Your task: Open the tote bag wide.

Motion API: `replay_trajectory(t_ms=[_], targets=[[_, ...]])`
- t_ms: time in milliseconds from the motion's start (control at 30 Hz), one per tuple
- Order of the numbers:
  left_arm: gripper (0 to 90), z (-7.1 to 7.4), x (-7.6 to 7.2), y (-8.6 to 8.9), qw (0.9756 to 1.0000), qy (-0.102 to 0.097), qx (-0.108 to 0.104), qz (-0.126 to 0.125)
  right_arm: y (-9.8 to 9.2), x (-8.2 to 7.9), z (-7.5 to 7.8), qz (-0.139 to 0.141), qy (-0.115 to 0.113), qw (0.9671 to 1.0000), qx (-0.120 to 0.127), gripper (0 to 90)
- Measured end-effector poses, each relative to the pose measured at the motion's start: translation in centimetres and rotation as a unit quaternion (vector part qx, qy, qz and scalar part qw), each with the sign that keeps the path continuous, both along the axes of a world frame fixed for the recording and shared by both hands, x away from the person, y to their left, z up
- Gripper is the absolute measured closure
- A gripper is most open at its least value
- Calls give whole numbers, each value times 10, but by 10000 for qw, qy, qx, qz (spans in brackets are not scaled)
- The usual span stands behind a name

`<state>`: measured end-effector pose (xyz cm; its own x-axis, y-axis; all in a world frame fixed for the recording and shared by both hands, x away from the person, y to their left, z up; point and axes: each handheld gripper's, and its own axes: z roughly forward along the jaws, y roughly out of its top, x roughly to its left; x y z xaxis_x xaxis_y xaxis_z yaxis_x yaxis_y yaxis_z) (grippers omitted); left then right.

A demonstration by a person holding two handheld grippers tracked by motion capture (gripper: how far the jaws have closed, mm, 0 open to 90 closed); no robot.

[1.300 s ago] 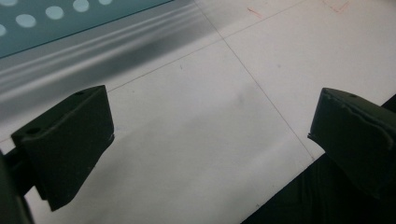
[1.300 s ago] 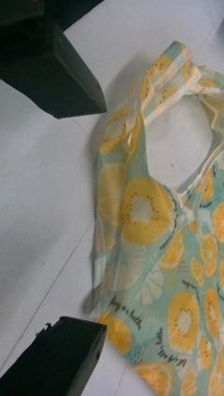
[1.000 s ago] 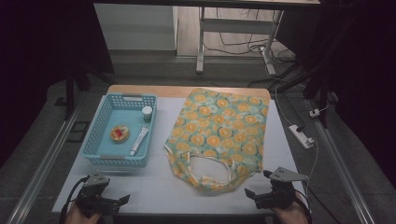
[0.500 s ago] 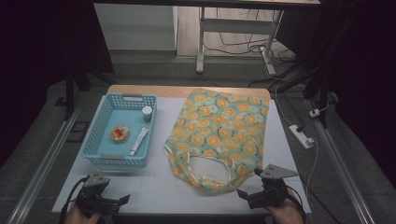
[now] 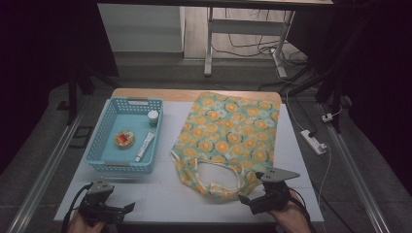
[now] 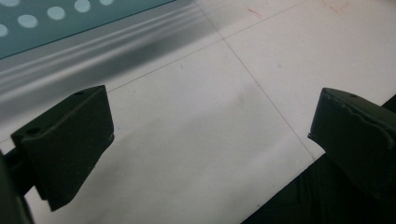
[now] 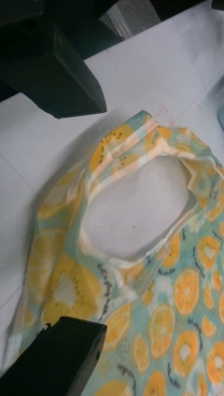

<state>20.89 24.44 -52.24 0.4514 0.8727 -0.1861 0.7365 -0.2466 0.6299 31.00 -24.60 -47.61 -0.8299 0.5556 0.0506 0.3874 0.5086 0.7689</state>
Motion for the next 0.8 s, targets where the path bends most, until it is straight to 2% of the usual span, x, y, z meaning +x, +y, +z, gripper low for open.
replay_trajectory(t_ms=[267,300,433,667,800], targets=[[0,0,0,0,10000,-16,3,-38,20,4,1,183,25,9996,-212,0],[0,0,0,0,10000,-19,-4,-39,26,6,0,301,86,9992,-245,0],[0,0,-1,0,10000,-32,-13,-39,38,8,-2,466,135,9984,-292,0],[0,0,0,0,10000,-18,-15,-59,54,10,-5,642,226,9971,-326,0],[0,0,0,0,10000,-11,-12,-69,70,11,-12,809,298,9952,-454,0]])
